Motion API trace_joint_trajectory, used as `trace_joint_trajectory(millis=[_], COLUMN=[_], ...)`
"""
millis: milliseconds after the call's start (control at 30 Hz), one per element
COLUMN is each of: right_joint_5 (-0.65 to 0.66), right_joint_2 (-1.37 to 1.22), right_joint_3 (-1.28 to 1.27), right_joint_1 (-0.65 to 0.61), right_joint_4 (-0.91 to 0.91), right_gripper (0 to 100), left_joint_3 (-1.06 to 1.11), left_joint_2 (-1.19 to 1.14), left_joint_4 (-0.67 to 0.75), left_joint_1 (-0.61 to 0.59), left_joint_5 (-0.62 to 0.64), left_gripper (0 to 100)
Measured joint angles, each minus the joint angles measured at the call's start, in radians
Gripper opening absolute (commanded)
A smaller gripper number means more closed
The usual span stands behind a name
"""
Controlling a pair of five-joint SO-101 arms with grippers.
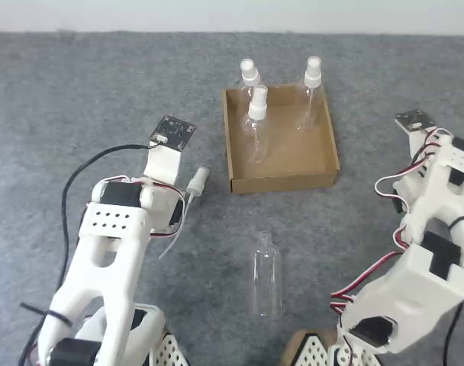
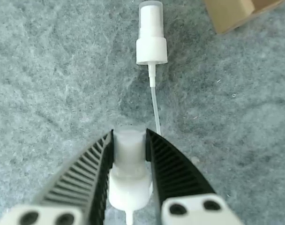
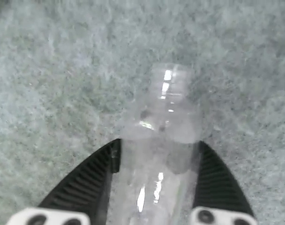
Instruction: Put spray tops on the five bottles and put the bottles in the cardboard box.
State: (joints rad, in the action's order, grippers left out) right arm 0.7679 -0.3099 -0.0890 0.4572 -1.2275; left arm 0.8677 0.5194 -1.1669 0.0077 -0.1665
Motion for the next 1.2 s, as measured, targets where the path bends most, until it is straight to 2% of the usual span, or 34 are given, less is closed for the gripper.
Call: trace_joint_trajectory(millis=[67, 233, 367, 767, 1200], right_joint_5=[0.000, 0.000, 0.000, 0.002, 0.000], right_joint_2=[0.000, 0.000, 0.000, 0.000, -0.074], right_joint_3=[0.000, 0.000, 0.000, 0.000, 0.000], right_joint_1=[-0.008, -0.020, -0.020, -0.087, -0.072], right_joint_4=[0.000, 0.000, 0.000, 0.021, 0.043], right_gripper=[9.9, 24.1, 29.4, 29.7, 29.6], left_joint_3=[0.000, 0.000, 0.000, 0.000, 0.000], left_joint_2=[0.000, 0.000, 0.000, 0.000, 0.000], left_joint_4=[0.000, 0.000, 0.000, 0.000, 0.000], left_joint_1=[0.002, 0.000, 0.002, -0.002, 0.000], left_joint_5=[0.000, 0.000, 0.000, 0.000, 0.000], left_gripper=[2, 2, 2, 2, 2])
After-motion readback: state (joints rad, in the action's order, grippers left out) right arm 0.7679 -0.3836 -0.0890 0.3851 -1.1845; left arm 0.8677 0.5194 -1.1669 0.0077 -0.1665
